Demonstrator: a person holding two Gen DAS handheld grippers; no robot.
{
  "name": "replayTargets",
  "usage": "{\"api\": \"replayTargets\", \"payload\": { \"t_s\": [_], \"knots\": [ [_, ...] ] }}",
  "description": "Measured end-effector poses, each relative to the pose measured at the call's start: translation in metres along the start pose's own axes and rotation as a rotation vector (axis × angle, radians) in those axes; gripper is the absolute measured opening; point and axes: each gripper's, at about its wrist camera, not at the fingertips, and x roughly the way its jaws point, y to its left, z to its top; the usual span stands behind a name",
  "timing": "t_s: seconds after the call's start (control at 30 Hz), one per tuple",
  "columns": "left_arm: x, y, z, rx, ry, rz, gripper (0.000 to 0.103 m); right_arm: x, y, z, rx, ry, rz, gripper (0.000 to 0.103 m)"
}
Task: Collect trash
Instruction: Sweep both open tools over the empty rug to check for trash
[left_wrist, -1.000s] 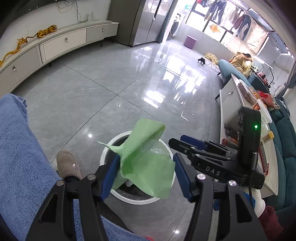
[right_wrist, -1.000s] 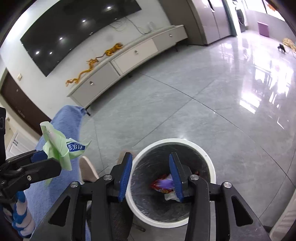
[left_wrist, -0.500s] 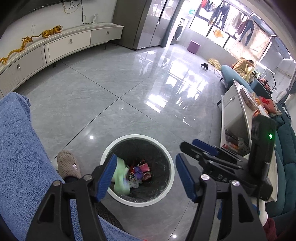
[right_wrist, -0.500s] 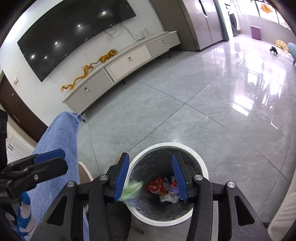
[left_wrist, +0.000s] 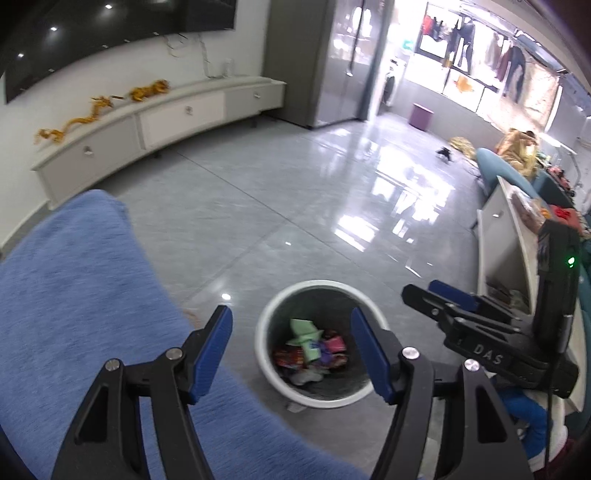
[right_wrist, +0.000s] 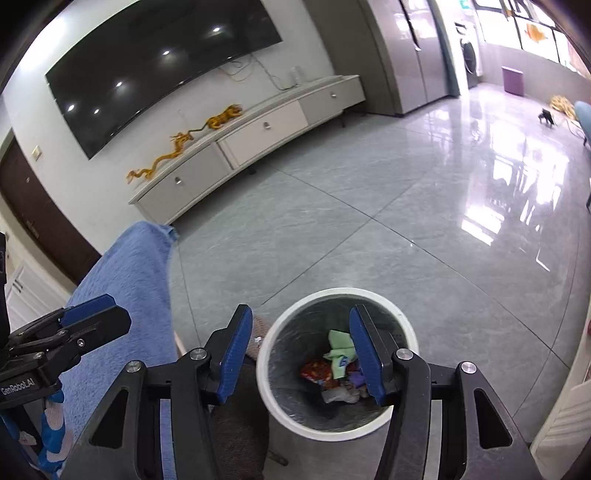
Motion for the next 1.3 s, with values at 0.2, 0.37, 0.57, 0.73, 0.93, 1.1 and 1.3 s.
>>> {"api": "replayTargets", "payload": {
  "t_s": [0.2,0.37,0.57,0.73,0.93,1.1,1.3],
  "knots": [
    [-0.037,0.031,-0.024,-0.020,-0.061,0.177,0.066,-0.008,0.046,-0.005,-0.064,-0.012,0.024,0.057],
    [-0.077,0.058,-0.049,-0.065,-0.114,0.305,0.066,-0.018,0.098,-0.016,-0.147,-0.020,0.060,0.060],
    [-0.130,0.094,-0.088,-0.142,-0.186,0.436,0.066,-0.033,0.164,-0.044,-0.251,-0.035,0.100,0.065],
    [-0.168,0.116,-0.127,-0.199,-0.264,0.566,0.066,-0.047,0.202,-0.075,-0.309,-0.057,0.113,0.075],
    [-0.192,0.126,-0.156,-0.237,-0.317,0.639,0.080,-0.066,0.235,-0.104,-0.359,-0.106,0.103,0.091],
    [-0.202,0.117,-0.167,-0.243,-0.347,0.655,0.084,-0.082,0.246,-0.113,-0.394,-0.154,0.087,0.097],
    [-0.205,0.106,-0.166,-0.224,-0.372,0.664,0.095,-0.094,0.238,-0.120,-0.382,-0.194,0.062,0.098]
  ]
}}
